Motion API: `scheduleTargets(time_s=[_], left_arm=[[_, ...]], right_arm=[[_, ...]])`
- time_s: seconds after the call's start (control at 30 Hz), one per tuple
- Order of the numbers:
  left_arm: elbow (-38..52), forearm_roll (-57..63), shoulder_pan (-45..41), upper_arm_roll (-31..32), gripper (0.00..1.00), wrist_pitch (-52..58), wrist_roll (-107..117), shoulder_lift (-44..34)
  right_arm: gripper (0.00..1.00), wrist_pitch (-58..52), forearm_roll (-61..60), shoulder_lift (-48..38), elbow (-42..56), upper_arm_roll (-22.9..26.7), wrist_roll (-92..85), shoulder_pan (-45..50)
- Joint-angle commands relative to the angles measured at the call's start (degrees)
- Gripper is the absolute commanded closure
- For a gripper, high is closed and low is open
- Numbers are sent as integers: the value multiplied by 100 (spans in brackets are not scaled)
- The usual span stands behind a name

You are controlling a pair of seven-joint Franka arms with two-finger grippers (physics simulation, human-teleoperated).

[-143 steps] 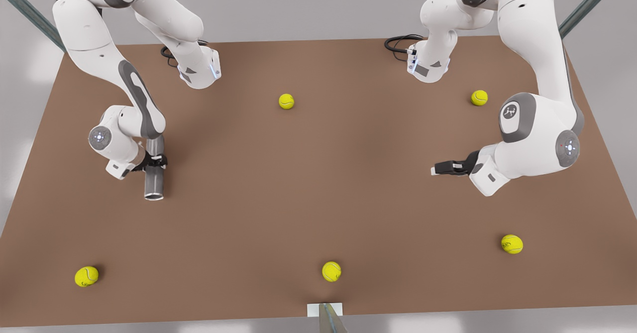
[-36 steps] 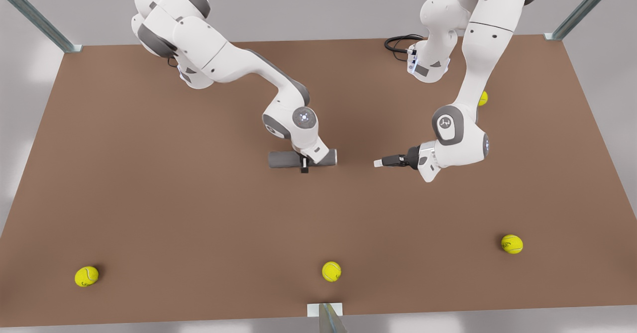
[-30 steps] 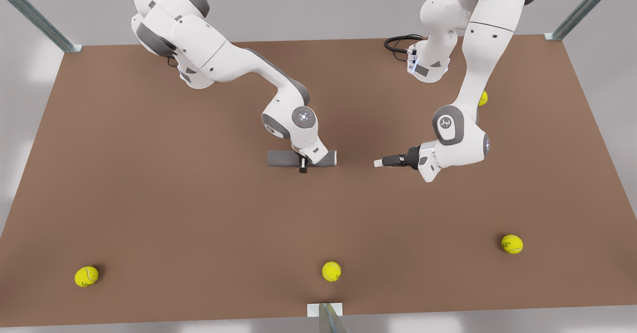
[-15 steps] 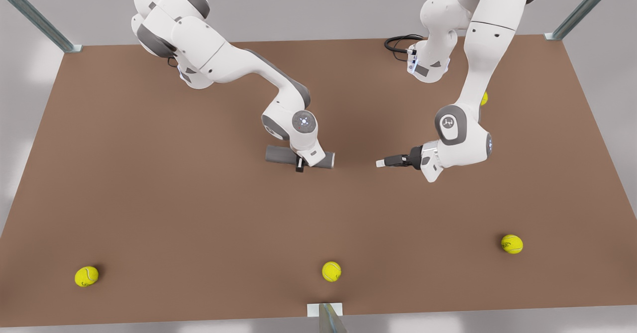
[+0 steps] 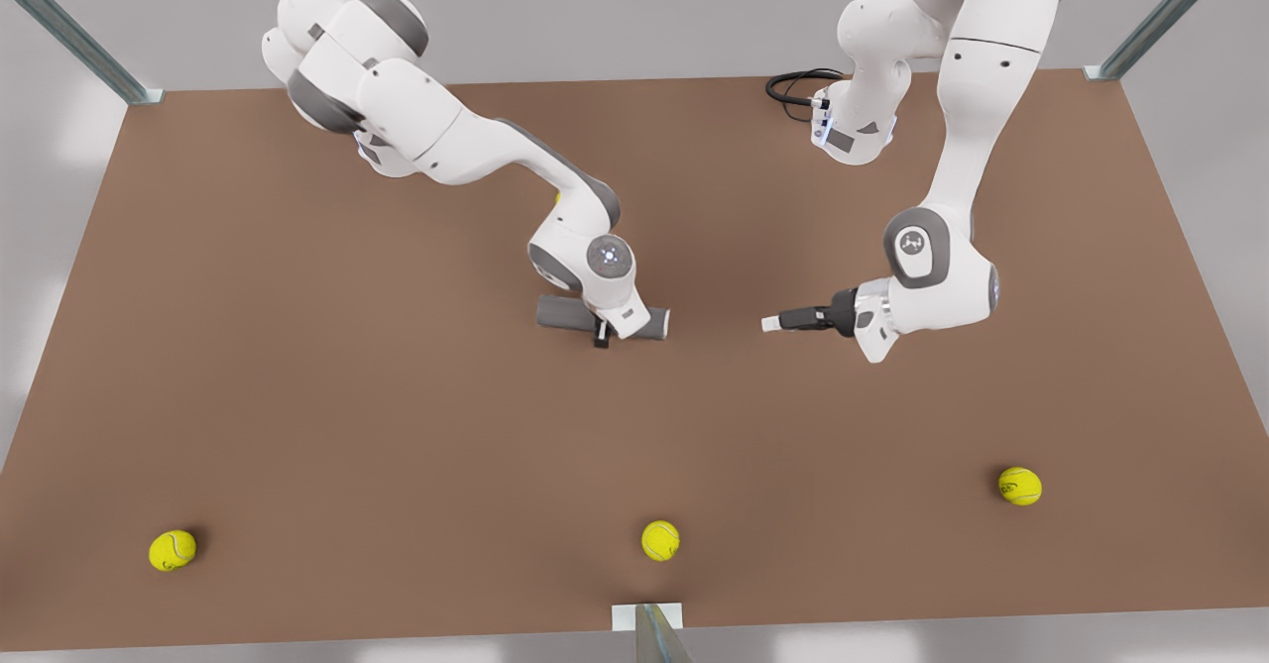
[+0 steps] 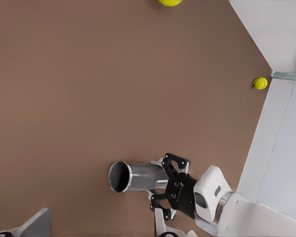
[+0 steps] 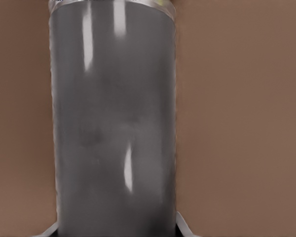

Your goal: Put the tennis tube upright

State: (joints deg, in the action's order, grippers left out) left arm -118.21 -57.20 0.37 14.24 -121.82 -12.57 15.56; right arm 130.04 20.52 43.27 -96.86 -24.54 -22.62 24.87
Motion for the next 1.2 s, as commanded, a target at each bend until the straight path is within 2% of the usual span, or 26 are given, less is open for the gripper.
scheduleTargets(time_s=[0.0, 0.23, 0.33, 0.57, 0.63, 0.73, 0.8, 0.9, 0.93, 0.97, 1.07, 1.1, 1.13, 1.17], left_arm=[[0, 16, -1, 0, 1, 0, 0, 0], [0, 25, 42, 0, 1, 35, 0, -9], [0, 25, 42, 0, 1, 35, 0, -9], [0, 69, 86, 0, 1, 79, 0, -18], [298, 69, 253, 0, 0, 492, 70, -27], [369, -36, -10, 202, 0, 361, 8, 44], [360, -747, -28, 729, 0, -192, 26, 184], [396, -696, -142, 800, 0, -553, -246, 500], [396, -696, -160, 800, 0, -650, -431, 623], [396, -696, -300, 800, 0, -1002, -510, 773], [545, -757, -450, 809, 1, -1107, -659, 1107], [580, -757, -458, 809, 1, -1107, -773, 1195], [580, -757, -458, 809, 1, -1107, -976, 1318], [580, -766, -502, 809, 1, -1221, -1081, 1406]], right_arm=[[0, 13, 48, 15, 0, -7, 30, 1], [0, 83, 48, 85, 53, 99, 65, 124], [0, -225, 4, -231, 35, 55, 47, 62], [0, -216, -4, -267, 0, 28, 100, 53], [0, -242, -22, -556, -79, -68, 100, -52], [0, -857, -22, -1321, -185, -894, 82, -1317], [0, -1200, -276, -1848, -185, -947, 178, -2081], [0, -1534, -338, -2543, -97, -947, 978, -3479], [0, -1587, -356, -2631, 17, -947, 1452, -3726], [0, -2167, -347, -2587, 439, -938, 2235, -3682], [0, -2589, -356, -2648, 773, -938, 2438, -4270], [0, -2913, -470, -2745, 931, -588, 2438, -3973], [0, -3362, -891, -2938, 1134, 598, 2420, -3156], [0, -3485, -1296, -3158, 1116, 1583, 2359, -2619]])
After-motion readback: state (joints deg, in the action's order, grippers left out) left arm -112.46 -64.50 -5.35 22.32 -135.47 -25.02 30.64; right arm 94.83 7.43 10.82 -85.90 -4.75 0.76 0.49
